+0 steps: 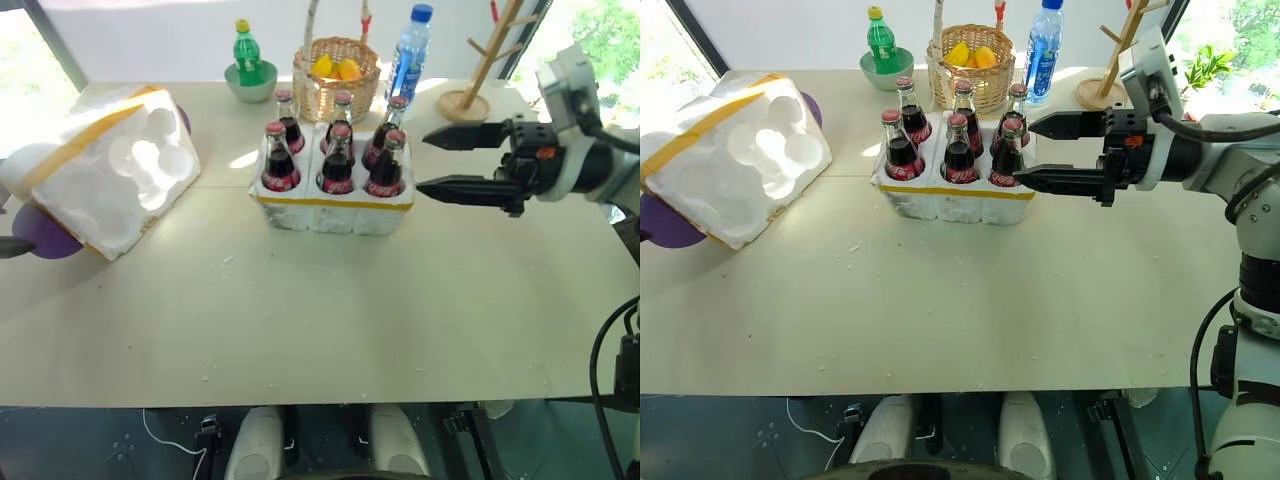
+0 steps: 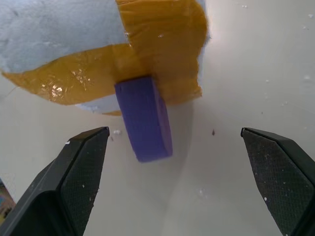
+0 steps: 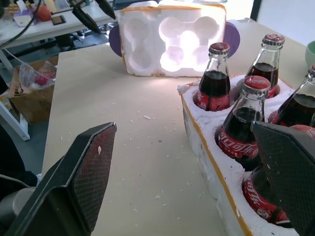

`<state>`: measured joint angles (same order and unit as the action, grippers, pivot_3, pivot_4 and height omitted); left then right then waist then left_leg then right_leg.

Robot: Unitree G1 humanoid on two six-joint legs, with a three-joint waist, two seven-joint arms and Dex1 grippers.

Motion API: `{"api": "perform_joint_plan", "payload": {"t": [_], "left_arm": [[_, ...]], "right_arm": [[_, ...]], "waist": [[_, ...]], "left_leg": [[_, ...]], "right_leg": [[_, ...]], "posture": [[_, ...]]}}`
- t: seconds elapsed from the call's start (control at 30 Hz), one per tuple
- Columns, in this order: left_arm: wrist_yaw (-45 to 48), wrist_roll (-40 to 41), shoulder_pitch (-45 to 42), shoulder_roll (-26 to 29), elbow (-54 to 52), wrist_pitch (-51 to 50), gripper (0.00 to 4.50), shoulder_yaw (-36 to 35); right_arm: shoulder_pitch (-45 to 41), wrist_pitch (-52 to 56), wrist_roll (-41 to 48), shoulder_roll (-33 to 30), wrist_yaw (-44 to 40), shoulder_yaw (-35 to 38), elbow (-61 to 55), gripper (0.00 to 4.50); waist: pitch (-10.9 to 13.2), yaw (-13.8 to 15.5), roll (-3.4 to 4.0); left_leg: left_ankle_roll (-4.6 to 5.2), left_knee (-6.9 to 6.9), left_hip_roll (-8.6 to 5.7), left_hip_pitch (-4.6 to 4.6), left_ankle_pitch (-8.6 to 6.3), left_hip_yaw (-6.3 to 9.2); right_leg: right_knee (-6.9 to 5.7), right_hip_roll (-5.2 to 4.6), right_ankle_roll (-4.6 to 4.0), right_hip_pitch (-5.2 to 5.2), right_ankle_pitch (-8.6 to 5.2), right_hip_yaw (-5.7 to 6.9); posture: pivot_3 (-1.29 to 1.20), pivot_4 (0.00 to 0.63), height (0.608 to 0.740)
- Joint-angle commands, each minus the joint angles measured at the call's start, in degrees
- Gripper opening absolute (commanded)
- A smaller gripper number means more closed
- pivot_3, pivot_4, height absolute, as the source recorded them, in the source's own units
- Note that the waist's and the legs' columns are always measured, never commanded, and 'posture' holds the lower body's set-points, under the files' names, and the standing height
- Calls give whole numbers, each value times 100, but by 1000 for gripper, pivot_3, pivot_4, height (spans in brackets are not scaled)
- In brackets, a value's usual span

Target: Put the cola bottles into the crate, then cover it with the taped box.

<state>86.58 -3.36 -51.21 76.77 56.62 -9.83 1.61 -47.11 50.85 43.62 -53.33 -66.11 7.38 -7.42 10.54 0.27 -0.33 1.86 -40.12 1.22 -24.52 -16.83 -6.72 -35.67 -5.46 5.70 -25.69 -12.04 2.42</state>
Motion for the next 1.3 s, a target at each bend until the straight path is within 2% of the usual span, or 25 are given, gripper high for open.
{"api": "perform_joint_plan", "payload": {"t": [0.03, 0.2, 0.33, 0.37, 0.4, 0.57, 0.6, 0.63, 0.83, 1.0, 1.1, 1.3], "left_arm": [[-158, -627, -646, -115, 772, 406, 4500, 429], [-399, -1028, -980, -413, 1416, 739, 4500, 746], [-633, -1030, -1170, -697, 1657, 709, 4500, 671], [-717, -1009, -1211, -752, 1695, 705, 3965, 636], [-789, -996, -1255, -798, 1727, 696, 3614, 612], [-781, -993, -1339, -889, 1759, 700, 1043, 554], [-756, -998, -1342, -891, 1746, 713, 584, 554], [-742, -1005, -1339, -885, 1729, 743, 356, 558], [-960, -840, -1395, -860, 1413, 1194, 311, 382], [-2423, -711, -1605, -1153, 686, 1987, 311, 63], [-3328, -650, -1906, -1567, 86, 2572, 311, -87], [-4412, -1003, -2401, -2208, -182, 3953, 311, 152]], "right_arm": [[97, 21, 148, -166, 11, 278, -294, 4480], [256, 163, 331, -347, 41, 499, -503, 4480], [386, 209, 364, -423, 170, 606, -598, 4480], [418, 221, 385, -431, 198, 625, -634, 4500], [442, 232, 412, -433, 227, 640, -671, 4500], [513, 262, 478, -439, 322, 690, -747, 4500], [520, 265, 485, -445, 335, 688, -744, 4500], [535, 286, 506, -455, 347, 693, -740, 4500], [742, 300, 450, -643, 358, 768, -676, 4500], [1065, 247, 380, -845, 467, 1078, -579, 4500], [1333, 325, 431, -914, 507, 1325, -571, 4500], [1714, 291, 497, -860, 624, 1527, -651, 4500]], "waist": [[0, -7, -7], [2, -68, -12], [-2, -81, -21], [-3, -77, -21], [-3, -81, -21], [-2, -92, -22], [-2, -93, -22], [-2, -93, -22], [-2, -82, -26], [4, -23, -38], [4, 49, -47], [3, 23, -51]], "left_leg": [[1, 0, 1, 0, -1, -2], [12, 0, 22, 0, -7, -8], [21, -3, 30, 1, -12, -6], [23, -4, 30, 1, -13, -5], [24, -5, 30, 1, -14, -5], [36, -9, 29, 1, -21, -1], [35, -9, 30, 1, -20, -1], [33, -9, 30, 1, -19, -2], [36, -9, 30, 1, -21, -2], [35, -11, 28, 0, -20, 15], [22, -17, 27, 0, -13, 17], [17, -21, 24, 5, -10, 0]], "right_leg": [[0, 0, 0, -1, 0, 1], [12, -3, 1, -2, -1, 1], [20, -3, 1, -2, -1, 1], [19, -3, 1, -2, -1, 1], [19, -5, 1, -2, -1, 1], [15, -7, 1, -2, -1, 1], [14, -6, 1, -2, -1, 1], [14, -6, 1, -2, -1, 1], [15, -6, 1, -2, -1, 1], [13, -11, 1, -1, -1, 2], [11, -11, 2, 1, 0, 1], [13, -9, 9, 14, 4, 5]], "posture": [[0, 150, 740], [0, 150, 740], [0, 150, 740], [0, 150, 740], [0, 150, 740], [0, 150, 740], [0, 150, 740], [0, 150, 740], [0, 150, 740], [0, 150, 740], [0, 150, 740], [0, 150, 740]]}}
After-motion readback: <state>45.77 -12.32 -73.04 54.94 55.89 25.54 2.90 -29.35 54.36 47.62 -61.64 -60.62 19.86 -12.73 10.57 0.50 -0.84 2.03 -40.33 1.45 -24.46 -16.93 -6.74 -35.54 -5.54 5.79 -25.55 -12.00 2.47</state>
